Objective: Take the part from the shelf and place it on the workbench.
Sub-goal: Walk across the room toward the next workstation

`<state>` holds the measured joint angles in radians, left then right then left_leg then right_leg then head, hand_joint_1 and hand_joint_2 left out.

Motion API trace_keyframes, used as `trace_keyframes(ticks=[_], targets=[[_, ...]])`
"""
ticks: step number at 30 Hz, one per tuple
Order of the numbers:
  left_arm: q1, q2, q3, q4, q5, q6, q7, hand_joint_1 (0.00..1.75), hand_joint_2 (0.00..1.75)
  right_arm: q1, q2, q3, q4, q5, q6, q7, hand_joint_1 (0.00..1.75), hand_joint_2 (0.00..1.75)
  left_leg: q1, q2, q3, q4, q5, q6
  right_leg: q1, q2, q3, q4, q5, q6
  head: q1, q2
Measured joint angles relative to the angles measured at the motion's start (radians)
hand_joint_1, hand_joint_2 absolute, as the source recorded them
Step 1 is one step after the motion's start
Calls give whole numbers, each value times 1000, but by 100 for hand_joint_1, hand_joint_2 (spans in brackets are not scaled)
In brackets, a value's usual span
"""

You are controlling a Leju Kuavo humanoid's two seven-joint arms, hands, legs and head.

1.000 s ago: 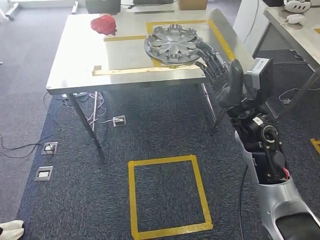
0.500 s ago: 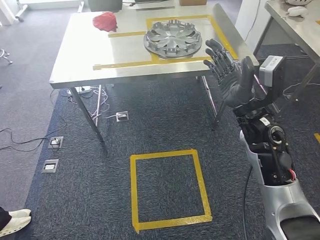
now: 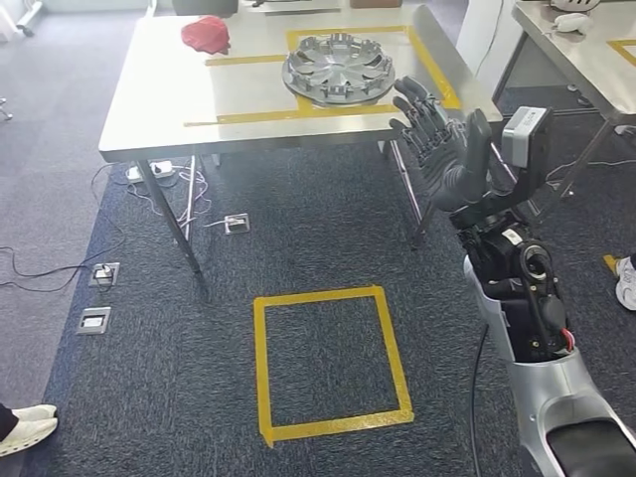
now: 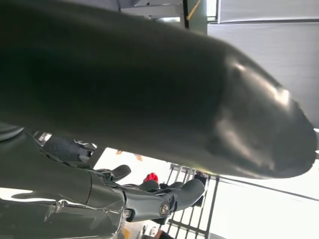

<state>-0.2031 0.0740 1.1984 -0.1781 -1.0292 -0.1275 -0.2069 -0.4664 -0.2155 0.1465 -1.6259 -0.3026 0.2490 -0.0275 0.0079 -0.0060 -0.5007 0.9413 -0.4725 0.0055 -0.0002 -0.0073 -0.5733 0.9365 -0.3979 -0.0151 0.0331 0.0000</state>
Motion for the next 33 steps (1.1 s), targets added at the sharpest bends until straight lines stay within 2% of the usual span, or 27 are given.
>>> trace_keyframes(ticks=[2, 5, 10, 12, 13, 14, 16, 17, 18, 19, 21, 22, 23, 24, 26, 28, 29, 31, 32, 33], targets=[[1, 0, 0, 0, 0, 0, 0, 0, 0, 1, 0, 0, 0, 0, -1, 0, 0, 0, -4, 0, -3, 2, 3, 6, -3, 1, 1, -6, 19, 7, 3, 0], [1, -1, 0, 0, -2, 0, -1, 0, 0, 3, 0, 0, 0, 0, -4, 0, 0, 0, -10, 1, -8, 6, 6, 13, -8, 2, 2, -13, 32, 33, 6, 0], [4, 1, 0, 0, -3, 0, -1, 0, 0, 20, 0, 0, -6, 0, -9, 0, 0, 0, -16, 0, -10, 10, 4, 24, -16, 2, 2, -14, 34, 53, 2, 0], [5, 1, 0, 0, -4, 1, -2, 0, 0, 26, 0, -3, -13, 3, -13, 1, 0, 0, -13, 2, -7, 3, 8, 32, -18, 3, -2, -6, 25, 60, 1, 0], [5, 1, 0, 0, -5, 1, -3, 0, 0, 28, 0, -5, -17, 4, -15, 3, 0, 0, -10, 4, -4, 0, 10, 37, -18, 4, -13, 20, 7, 62, 4, 0], [5, 0, 0, 0, -6, 1, -4, 0, 0, 32, 0, -7, -20, 5, -18, 4, 0, 0, -8, 7, -2, -3, 11, 40, -18, 4, -35, 69, -21, 63, 8, 0], [5, 0, 0, 0, -9, 1, -4, 0, 0, 42, -1, -9, -23, 7, -22, 7, 0, 0, -8, 12, -2, -3, 10, 44, -18, 4, -103, 220, -89, 64, 17, 0], [5, 0, 0, 0, -11, 1, -4, 0, 0, 50, -1, -11, -24, 10, -24, 8, 0, 0, -9, 14, -1, -3, 8, 44, -19, 4, -133, 283, -108, 64, 20, 0], [5, -1, 0, 0, -12, 1, -4, 0, 0, 57, -1, -12, -25, 13, -26, 9, 0, 0, -9, 17, 1, -3, 6, 43, -19, 4, -149, 312, -109, 63, 22, 0], [5, -1, 0, 0, -13, 1, -4, 0, 0, 62, -1, -14, -26, 16, -27, 9, 0, 0, -9, 19, 5, -2, 3, 42, -19, 4, -143, 297, -89, 61, 25, 0], [5, -2, 0, 0, -14, 1, -4, 0, 0, 67, -1, -19, -32, 18, -29, 10, 0, 0, -9, 25, 17, -2, -7, 35, -16, -7, -83, 167, -16, 51, 33, 0], [5, -3, 0, 0, -15, 1, -4, 0, 0, 67, -1, -21, -35, 18, -29, 10, 0, 0, -11, 28, 22, -1, -13, 30, -11, -17, -50, 99, 11, 45, 36, 0], [5, -4, 0, 0, -15, 1, -4, 0, 0, 67, -1, -22, -38, 19, -29, 10, 0, 0, -13, 33, 25, 0, -18, 25, -6, -25, -26, 49, 23, 38, 37, 0], [5, -4, 0, 0, -15, 1, -4, 0, 0, 69, -1, -24, -41, 20, -30, 11, 0, 0, -14, 38, 25, 1, -22, 20, -1, -28, -16, 25, 21, 33, 37, 0], [4, -5, 0, 0, -16, 2, -4, 0, 0, 73, -1, -27, -44, 21, -31, 12, 0, 0, -15, 51, 26, 0, -27, 10, 1, -16, -12, 16, 12, 25, 33, 0], [-1, -5, 0, 0, -17, 2, -4, 0, 0, 76, -1, -31, -50, 22, -31, 12, 0, 0, -12, 49, 21, 22, -48, -2, -4, -2, -7, 10, 11, 18, 27, 0], [-3, -4, 0, 0, -18, 2, -3, 0, 0, 77, -1, -33, -53, 22, -31, 11, 0, 0, -10, 40, 2, 63, -70, -8, -7, 3, -3, 6, 11, 14, 23, 0], [-4, -4, 0, 0, -18, 2, -3, 0, 0, 80, -1, -34, -56, 22, -31, 12, 0, 0, -6, 21, -73, 200, -128, -17, -8, 13, -2, 4, 10, 7, 11, 0], [-3, -4, 0, 0, -18, 2, -3, 0, 0, 85, -1, -34, -56, 22, -31, 12, 0, 0, -4, 16, -114, 267, -147, -20, -9, 20, -2, 4, 9, 6, 5, 0], [-1, -4, 0, 0, -18, 2, -3, 0, 0, 89, -1, -34, -56, 22, -31, 12, 0, 0, -1, 15, -143, 305, -147, -22, -9, 27, -2, 4, 8, 6, 0, 0]])
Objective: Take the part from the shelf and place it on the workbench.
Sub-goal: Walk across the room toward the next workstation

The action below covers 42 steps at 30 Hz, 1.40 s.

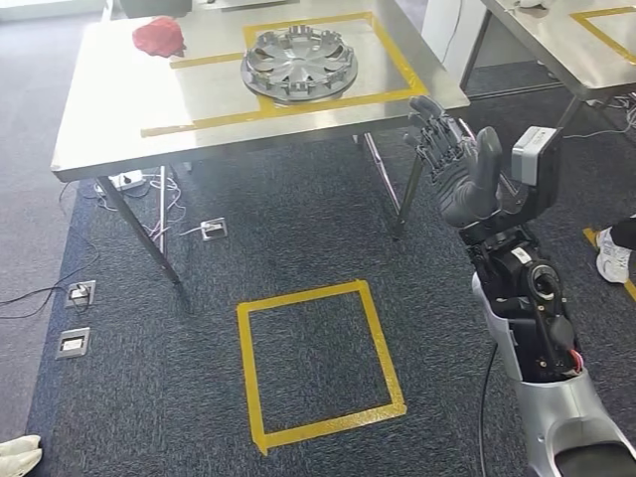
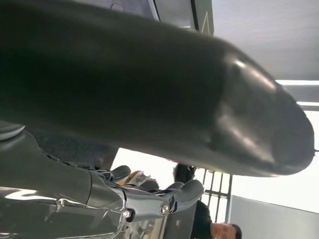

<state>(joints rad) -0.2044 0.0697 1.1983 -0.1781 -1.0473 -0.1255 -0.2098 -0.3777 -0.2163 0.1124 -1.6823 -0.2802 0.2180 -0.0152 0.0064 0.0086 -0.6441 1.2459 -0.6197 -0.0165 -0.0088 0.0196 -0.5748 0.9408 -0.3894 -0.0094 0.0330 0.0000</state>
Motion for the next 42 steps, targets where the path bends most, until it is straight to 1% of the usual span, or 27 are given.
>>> trace_keyframes(ticks=[1, 2, 4, 5, 6, 8, 10, 12, 14, 15, 16, 17, 19, 21, 22, 24, 26, 27, 29, 31, 32, 35, 36, 37, 40, 41, 42], targets=[[1, 0, 0, 0, 0, 0, 0, 0, 0, 3, 0, 0, 0, 0, 0, 0, 0, 0, 3, -1, -10, -3, 21, -2, 0, 8, 1, 0, -1, 0, -3, 0], [1, 0, 0, 0, 0, 0, 1, 0, 0, 4, 0, 0, 0, 0, 0, 0, 0, 0, 6, -2, 1, -47, 60, -2, -1, 16, 2, 1, -1, 2, -6, 0], [1, 1, 0, 0, 0, 1, 1, 0, 0, 5, 0, -1, -2, 0, 0, 0, 0, 0, 12, -19, 55, -188, 141, -3, -1, 32, 4, 4, -4, 8, -10, 0], [0, 2, 0, 0, 0, 3, 1, 0, 0, 5, 0, -2, -3, 0, 0, 0, 0, 0, 13, -27, 76, -241, 164, -1, 0, 39, 3, 6, -5, 13, -11, 0], [0, 2, 0, 0, -1, 4, 2, 0, 0, 5, 0, -2, -5, 0, 0, 0, 0, 0, 13, -33, 88, -269, 173, 2, 0, 46, 1, 8, -6, 18, -11, 0], [-1, 1, 0, 0, -2, 6, 3, 0, 0, 6, 0, -5, -8, 1, 0, 0, 0, 0, 9, -26, 91, -277, 173, 14, -1, 58, -1, 7, -4, 31, -10, 0], [-4, -1, 0, 0, -3, 8, 3, 0, 0, 9, -1, -10, -9, 2, 0, 0, 0, 0, 9, -15, 93, -280, 177, 28, -3, 47, -7, 22, -16, 43, -6, 0], [-6, -2, 0, 0, -3, 9, 4, 0, 0, 11, -2, -15, -11, 5, 0, 0, 0, 0, 10, -3, 94, -283, 178, 39, -2, 14, -46, 115, -71, 51, 7, 0], [-4, -3, 0, 0, -4, 10, 4, 0, 0, 15, -2, -19, -12, 11, 0, 0, 0, 0, 7, 9, 94, -283, 177, 45, -2, -6, -111, 262, -139, 56, 21, 0], [-3, -3, 0, 0, -5, 10, 4, 0, 0, 17, -2, -20, -12, 13, 0, 1, 0, 0, 5, 16, 95, -283, 176, 47, -2, -8, -133, 310, -154, 56, 24, 0], [-3, -4, 0, 0, -6, 10, 5, 0, 0, 20, -3, -22, -12, 15, 0, 1, 0, 0, 3, 22, 97, -283, 174, 47, -1, -9, -135, 318, -148, 55, 28, 0], [-3, -4, 0, 0, -8, 11, 5, 0, 0, 21, -3, -23, -13, 16, 0, 1, 0, 0, 2, 28, 100, -282, 172, 47, -1, -12, -117, 284, -122, 52, 32, 0], [-4, -6, 0, 0, -10, 11, 6, 0, 0, 21, -3, -27, -16, 16, 0, 1, 0, 0, -2, 41, 109, -282, 165, 44, 6, -37, -43, 140, -54, 38, 39, 0], [-4, -7, 0, 0, -12, 12, 6, 0, 0, 21, -3, -29, -19, 17, 0, 1, 0, 0, -7, 52, 114, -281, 159, 37, 16, -64, 7, 36, -23, 25, 42, 0], [-4, -8, 0, 0, -13, 12, 6, 0, 0, 21, -3, -29, -21, 17, 0, 1, 0, 0, -8, 59, 115, -281, 158, 34, 20, -66, 12, 21, -25, 21, 41, 0], [-5, -9, 0, 0, -14, 12, 7, 0, 0, 24, -3, -32, -25, 18, 0, 0, 0, 0, -9, 70, 117, -282, 153, 26, 18, -50, 13, 14, -23, 15, 38, 0], [-8, -10, 0, 0, -15, 13, 7, 0, 0, 25, -3, -35, -30, 18, 0, 0, 0, 0, -7, 49, 106, -248, 127, 15, 10, -36, 17, 4, -18, 6, 33, 0], [-8, -10, 0, 0, -15, 14, 7, 0, 0, 25, -3, -35, -32, 18, 1, 0, 0, 0, -5, 31, 85, -201, 100, 10, 6, -29, 19, 1, -16, 3, 27, 0], [-6, -11, 0, 0, -16, 17, 8, 0, 0, 28, -3, -35, -33, 19, 3, 0, 0, 0, -1, 5, 15, -60, 38, 3, 6, -14, 17, 0, -14, 0, 14, 0], [-3, -11, 0, 0, -17, 17, 9, 0, 0, 33, -3, -35, -34, 19, 6, 1, 0, 0, 3, 0, -36, 29, 19, -1, 5, 3, 17, 1, -14, 0, 5, 0], [-3, -11, 0, 0, -18, 17, 9, 0, 0, 34, -3, -35, -34, 19, 7, 1, 0, 0, 4, 0, -45, 40, 23, -2, 5, 8, 17, 1, -14, 0, 3, 0], [-2, -11, 0, 0, -18, 17, 10, 0, 0, 34, -3, -35, -34, 20, 9, 1, 0, 0, 5, 0, -45, 37, 31, -3, 5, 11, 17, 1, -15, 0, 2, 0], [-3, -11, 0, 0, -18, 17, 10, 0, 0, 34, -3, -35, -34, 21, 9, 1, 0, 0, 6, 0, -40, 21, 42, -3, 4, 13, 18, 1, -15, 0, 0, 0], [-3, -11, 0, 0, -18, 18, 10, 0, 0, 33, -3, -35, -34, 23, 10, 2, 0, 0, 8, -3, -21, -25, 71, -4, 3, 19, 18, 3, -15, 1, -1, 0], [-7, -11, 0, 0, -19, 18, 11, 0, 0, 23, -3, -39, -34, 29, 15, 6, 0, 0, 14, -31, 69, -238, 169, 10, -1, 65, 8, 13, -18, 30, -7, 0], [-9, -11, 0, 0, -20, 18, 11, 0, 0, 21, -3, -42, -35, 29, 17, 8, 0, 0, 15, -35, 83, -269, 178, 18, -1, 67, 2, 22, -23, 40, -8, 0], [-10, -11, 0, 0, -20, 18, 11, 0, 0, 19, -3, -44, -35, 29, 17, 9, 0, 0, 16, -27, 85, -272, 180, 25, -1, 53, -7, 44, -38, 45, -3, 0]])
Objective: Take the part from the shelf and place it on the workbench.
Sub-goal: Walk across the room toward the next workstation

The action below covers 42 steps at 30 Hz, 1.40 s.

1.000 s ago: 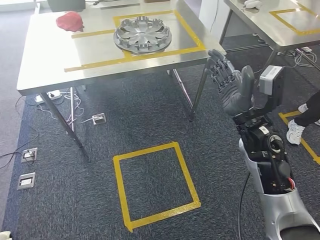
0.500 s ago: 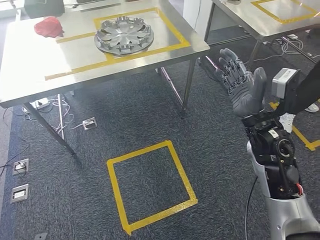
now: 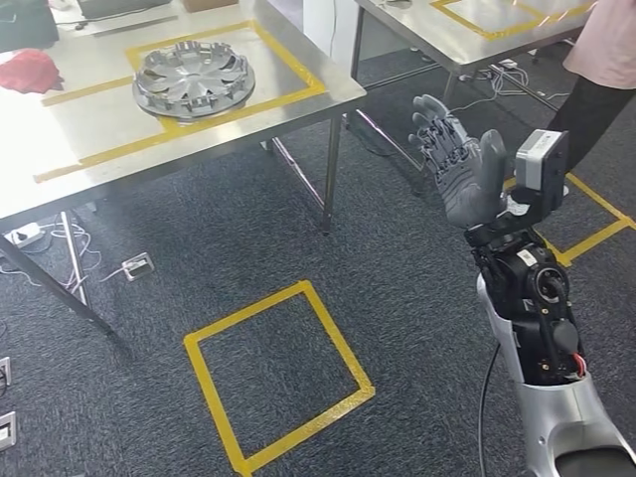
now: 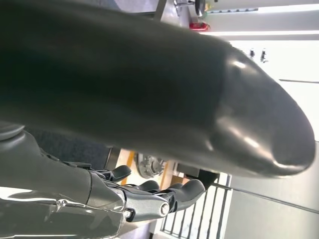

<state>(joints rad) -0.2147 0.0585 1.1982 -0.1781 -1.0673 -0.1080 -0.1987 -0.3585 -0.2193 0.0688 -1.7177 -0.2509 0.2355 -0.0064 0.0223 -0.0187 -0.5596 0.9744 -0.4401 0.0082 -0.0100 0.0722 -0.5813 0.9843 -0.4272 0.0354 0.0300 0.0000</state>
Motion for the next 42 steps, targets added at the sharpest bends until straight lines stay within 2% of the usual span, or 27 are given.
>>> trace_keyframes(ticks=[1, 3, 4, 5, 6, 7, 9, 11, 13, 15, 17, 19, 20, 21, 22, 23, 25, 27, 29, 31, 33, 34, 35, 36, 37, 40, 42], targets=[[0, 0, 0, 0, 0, 0, 0, 0, 0, -2, 0, -2, -1, 0, 0, 1, 0, 0, 0, 8, 1, -2, 1, 5, 0, -19, -19, 44, -26, 3, 7, 0], [2, 1, 0, 0, 0, 0, 0, 0, 0, -2, 0, -4, -2, 0, 0, 2, 0, 0, -4, 24, 2, -2, -1, 12, 0, -53, -81, 184, -95, 9, 21, 0], [4, 1, 0, 0, 0, 0, 0, 0, 0, 0, 0, -4, -2, 0, 0, 2, 0, 0, -6, 32, 2, -2, -2, 13, -1, -59, -109, 245, -118, 11, 25, 0], [6, 0, 0, 0, 0, 0, 0, 0, 0, 4, 0, -4, -2, 0, -1, 3, 0, 0, -7, 40, 3, -2, -3, 14, -1, -61, -124, 276, -122, 10, 28, 0], [6, 0, 0, 0, 0, 0, 0, 0, 0, 6, 0, -5, -2, 0, -1, 3, 0, 0, -8, 47, 5, -2, -4, 14, 0, -63, -118, 265, -106, 8, 32, 0], [6, 0, 0, 0, 0, -1, 0, 0, 0, 8, 0, -5, -4, -1, -3, 3, 0, 0, -10, 55, 8, -2, -6, 14, 1, -68, -92, 214, -74, 5, 37, 0], [6, -1, 0, 0, -1, -1, 0, 0, 0, 10, -1, -7, -10, -1, -6, 3, 0, 0, -14, 69, 16, -1, -12, 10, 9, -99, -19, 67, -10, -9, 44, 0], [6, -1, 0, 0, -3, -1, 0, 0, 0, 15, -1, -10, -20, -3, -9, 5, 0, 0, -19, 82, 20, -1, -17, 3, 19, -124, 17, -12, 10, -22, 45, 0], [6, -3, 0, 0, -5, -1, 0, 0, 0, 26, -3, -14, -29, -8, -11, 7, 0, 0, -22, 97, 23, -4, -19, -4, 21, -114, 17, -20, 9, -30, 42, 0], [3, -4, 0, 0, -8, -1, 0, 0, 0, 35, -5, -17, -39, -13, -14, 10, 0, 0, -20, 87, 20, 14, -36, -13, 14, -98, 20, -28, 14, -38, 37, 0], [3, -3, 0, 0, -11, -1, 0, 0, 0, 41, -5, -18, -49, -14, -16, 13, 0, 0, -16, 49, -20, 104, -90, -22, 9, -83, 22, -35, 20, -47, 28, 0], [5, -3, 0, 0, -14, -1, 0, 0, 0, 56, -5, -20, -56, -14, -19, 15, 0, 0, -14, 29, -88, 239, -147, -26, 9, -66, 21, -36, 21, -50, 14, 0], [6, -3, 0, 0, -15, -1, 0, 0, 0, 65, -5, -21, -59, -14, -21, 17, 0, 0, -13, 27, -111, 279, -153, -28, 9, -57, 20, -35, 21, -50, 9, 0], [6, -4, 0, 0, -16, -1, 1, 0, 0, 73, -5, -23, -62, -14, -23, 18, 0, 0, -12, 26, -117, 282, -140, -29, 9, -47, 21, -35, 21, -50, 5, 0], [6, -4, 0, 0, -16, -1, 1, 0, 0, 79, -5, -26, -65, -14, -25, 18, 0, 0, -10, 25, -103, 245, -109, -30, 8, -37, 21, -34, 21, -49, 2, 0], [5, -3, 0, 0, -17, -1, 2, 0, 0, 83, -5, -28, -68, -14, -26, 18, 0, 0, -7, 18, -74, 178, -70, -30, 8, -28, 21, -33, 21, -48, -1, 0], [4, -2, 0, 0, -18, -1, 2, 0, 0, 85, -5, -32, -74, -13, -27, 18, 0, 0, -2, -10, -18, 50, -17, -28, 9, -9, 17, -26, 19, -40, -6, 0], [3, -3, 0, 0, -18, -2, 3, 0, 0, 86, -5, -34, -80, -12, -28, 19, 0, 0, -3, -21, 2, 4, -7, -22, 9, 9, 11, -22, 19, -29, -6, 0], [0, -4, 0, 0, -18, -3, 4, 0, 0, 89, -5, -38, -84, -11, -28, 20, 0, 0, -4, -6, 4, 0, -4, -11, 5, 18, 8, -22, 20, -17, -4, 0], [-3, -4, 0, 0, -18, -3, 5, 0, 0, 92, -6, -45, -88, -11, -28, 20, 0, 0, -3, 8, 7, -6, 0, 2, 4, -9, -10, 21, -9, -6, 4, 0], [-2, -3, 0, 0, -18, -3, 5, 0, 0, 95, -6, -50, -90, -11, -28, 21, 0, 0, -4, 23, 9, -8, 0, 9, 3, -48, -64, 145, -75, 3, 17, 0], [-1, -3, 0, 0, -18, -3, 6, 0, 0, 97, -6, -52, -90, -11, -28, 21, 0, 0, -5, 31, 9, -8, -1, 11, 1, -56, -97, 216, -106, 7, 22, 0], [1, -3, 0, 0, -18, -3, 6, 0, 0, 101, -6, -53, -90, -11, -28, 22, 0, 0, -6, 38, 10, -8, -2, 12, 0, -60, -120, 266, -121, 9, 26, 0], [1, -3, 0, 0, -18, -3, 6, 0, 0, 103, -6, -54, -90, -11, -28, 22, 0, 0, -6, 46, 11, -8, -3, 11, -1, -62, -126, 280, -118, 9, 29, 0], [2, -4, 0, 0, -18, -3, 6, 0, 0, 104, -6, -55, -90, -11, -28, 22, 0, 0, -6, 53, 13, -8, -5, 10, -1, -65, -112, 252, -96, 9, 33, 0], [1, -4, 0, 0, -18, -3, 6, 0, 0, 103, -6, -57, -91, -10, -28, 21, 0, 0, -10, 72, 24, -7, -14, 1, 5, -94, -7, 48, -7, -3, 46, 0], [1, -4, 0, 0, -17, -3, 6, 0, 0, 102, -6, -57, -91, -10, -29, 21, 0, 0, -14, 84, 28, -7, -17, -7, 12, -107, 22, -15, 5, -13, 45, 0]])
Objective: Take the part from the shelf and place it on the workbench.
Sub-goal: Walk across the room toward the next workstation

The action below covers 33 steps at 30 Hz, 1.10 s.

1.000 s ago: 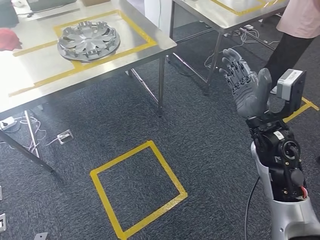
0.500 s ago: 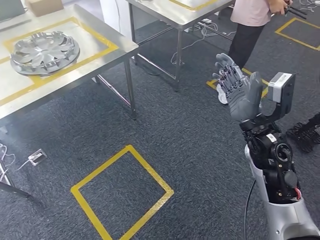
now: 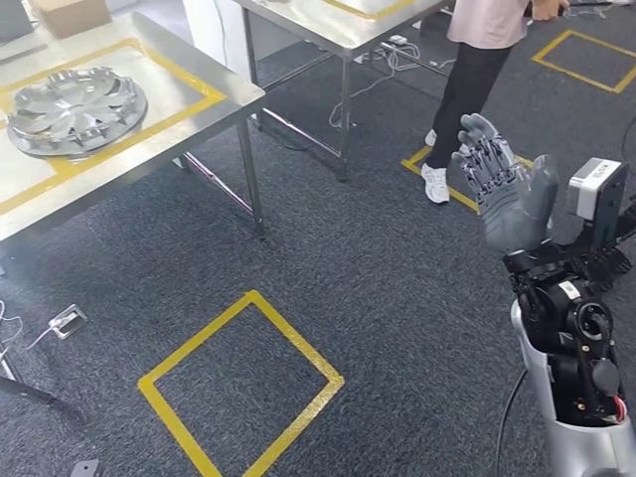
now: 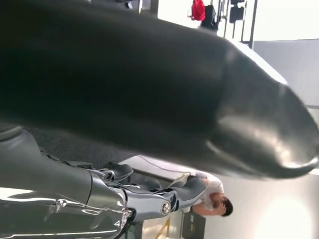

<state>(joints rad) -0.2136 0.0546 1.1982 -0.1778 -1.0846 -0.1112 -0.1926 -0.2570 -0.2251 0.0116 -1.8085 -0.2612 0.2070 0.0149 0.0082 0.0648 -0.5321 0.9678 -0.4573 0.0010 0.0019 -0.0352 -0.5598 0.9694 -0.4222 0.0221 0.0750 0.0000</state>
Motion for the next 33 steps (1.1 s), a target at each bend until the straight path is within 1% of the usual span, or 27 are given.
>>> trace_keyframes(ticks=[2, 4, 5, 7, 8, 9, 10, 11, 13, 14, 15, 17, 18, 19, 20, 21, 22, 23, 24, 25, 26, 27, 28, 29, 30, 31, 33], targets=[[-1, 0, 0, 0, 0, 0, 0, 0, 0, 0, 0, -1, -1, 0, -1, 0, 0, 0, -1, 10, 2, -1, -3, -10, 1, 13, 0, -6, 2, -11, -6, 0], [-4, 0, 0, 0, 0, 0, 0, 0, 0, -2, 0, -2, -4, 2, -1, 0, 0, 0, 2, -8, -7, 27, -26, -20, -3, 27, 3, -14, 7, -22, -12, 0], [-4, 1, 0, 0, -1, 0, 0, 0, 0, -4, 0, -1, -6, 4, -1, 1, 0, 0, 3, -25, -27, 71, -52, -24, -5, 33, 4, -18, 9, -27, -17, 0], [-2, 2, 0, 0, -1, 0, 2, 0, 0, -5, 0, 0, -8, 10, -3, 5, 0, 0, 4, -50, -93, 205, -113, -28, -5, 45, 3, -19, 11, -32, -29, 0], [0, 3, 0, 0, -2, 0, 3, 0, 0, -4, 0, 0, -8, 12, -4, 7, 0, 0, 4, -54, -124, 262, -129, -29, -5, 53, 3, -18, 11, -34, -35, 0], [1, 3, 0, 0, -3, -1, 4, 0, 0, -3, 0, 0, -8, 13, -6, 9, 0, 0, 5, -57, -141, 288, -127, -29, -5, 62, 3, -18, 11, -34, -39, 0], [1, 3, 0, 0, -4, -2, 4, 0, 0, -3, 0, 0, -8, 14, -8, 11, 0, 0, 6, -58, -140, 274, -105, -29, -5, 71, 4, -18, 11, -34, -43, 0], [1, 4, 0, 0, -4, -3, 4, 0, 0, -2, 0, 1, -8, 15, -9, 12, 0, 0, 8, -61, -121, 224, -70, -28, -5, 81, 5, -17, 10, -33, -47, 0], [0, 5, 0, 0, -4, -3, 5, 0, 0, -3, 0, 1, -9, 15, -10, 13, 0, 0, 13, -88, -63, 87, -4, -25, -4, 98, 3, -11, 7, -28, -53, 0], [-1, 6, 0, 0, -4, -3, 6, 0, 0, -3, 0, 1, -9, 15, -9, 13, 0, 0, 15, -101, -42, 39, 13, -24, -3, 107, 0, -8, 6, -24, -53, 0], [-1, 6, 0, 0, -4, -3, 6, 0, 0, -3, 0, 1, -10, 15, -7, 13, 0, 0, 15, -109, -31, 13, 18, -22, -2, 115, -3, -5, 5, -19, -52, 0], [-1, 5, 0, 0, -3, -3, 8, 0, 0, -3, 0, 1, -10, 15, -3, 13, 0, 0, 13, -100, -28, 7, 17, -12, -5, 129, -7, -6, 7, -7, -48, 0], [-2, 4, 0, 0, -2, -3, 7, 0, 0, -3, 0, 1, -10, 15, -2, 12, 0, 0, 12, -93, -26, 5, 18, -6, -6, 124, -8, -1, 3, -2, -46, 0], [-3, 4, 0, 0, -1, -3, 7, 0, 0, -6, 0, 1, -10, 15, -1, 12, 0, 0, 12, -85, -24, 2, 20, 0, -7, 108, -16, 18, -10, 4, -42, 0], [-3, 5, 0, 0, 0, -3, 7, 0, 0, -9, 0, 1, -9, 15, 0, 12, 0, 0, 13, -77, -22, -1, 21, 6, -7, 88, -34, 59, -34, 9, -37, 0], [-3, 5, 0, 0, 0, -3, 7, 0, 0, -13, 0, 1, -9, 15, 0, 11, 0, 0, 12, -69, -21, -1, 20, 9, -8, 65, -61, 120, -67, 13, -30, 0], [-1, 5, 0, 0, 0, -2, 7, 0, 0, -16, 0, 1, -8, 15, 1, 11, 0, 0, 11, -61, -21, -1, 19, 12, -10, 53, -95, 192, -100, 17, -24, 0], [0, 5, 0, 0, 0, -2, 6, 0, 0, -17, 0, 2, -7, 15, 1, 11, 0, 0, 9, -53, -21, -1, 18, 13, -12, 48, -125, 257, -124, 20, -20, 0], [2, 5, 0, 0, 0, -1, 6, 0, 0, -18, 0, 2, -5, 15, 1, 11, 0, 0, 9, -45, -20, -1, 17, 14, -13, 45, -142, 291, -130, 21, -17, 0], [2, 5, 0, 0, 0, -1, 6, 0, 0, -18, 0, 2, -4, 14, 1, 11, 0, 0, 8, -37, -18, -1, 15, 13, -13, 44, -140, 286, -116, 21, -13, 0], [3, 4, 0, 0, 0, 0, 6, 0, 0, -20, 0, 2, -3, 14, 2, 11, 0, 0, 8, -29, -15, -1, 13, 12, -13, 40, -118, 242, -86, 20, -8, 0], [3, 4, 0, 0, 0, 0, 6, 0, 0, -23, 0, 2, -3, 14, 2, 11, 0, 0, 8, -23, -10, -1, 10, 9, -12, 30, -82, 171, -47, 16, -4, 0], [2, 4, 0, 0, 0, 0, 6, 0, 0, -27, 0, 2, -3, 14, 2, 11, 0, 0, 6, -17, -7, 0, 7, 6, -8, 12, -47, 100, -19, 12, 0, 0], [3, 4, 0, 0, 0, 1, 6, 0, 0, -31, 0, 2, -2, 13, 2, 11, 0, 0, 3, -11, -5, 0, 5, 2, -4, -4, -22, 46, -2, 5, 2, 0], [3, 4, 0, 0, 0, 1, 6, 0, 0, -34, 0, 3, -2, 12, 2, 11, 0, 0, 0, -4, -4, 0, 3, -2, 1, -16, -10, 16, 4, -2, 1, 0], [3, 4, 0, 0, 0, 2, 6, 0, 0, -36, 0, 3, -1, 11, 2, 11, 0, 0, -2, 3, -3, 0, 2, -6, 6, -18, -9, 6, 0, -8, 0, 0], [3, 4, 0, 0, 0, 3, 6, 0, 0, -37, 0, 3, 0, 11, 1, 10, 0, 0, -1, 13, 0, 0, -3, -16, 5, -1, -9, -1, 3, -21, -6, 0]])
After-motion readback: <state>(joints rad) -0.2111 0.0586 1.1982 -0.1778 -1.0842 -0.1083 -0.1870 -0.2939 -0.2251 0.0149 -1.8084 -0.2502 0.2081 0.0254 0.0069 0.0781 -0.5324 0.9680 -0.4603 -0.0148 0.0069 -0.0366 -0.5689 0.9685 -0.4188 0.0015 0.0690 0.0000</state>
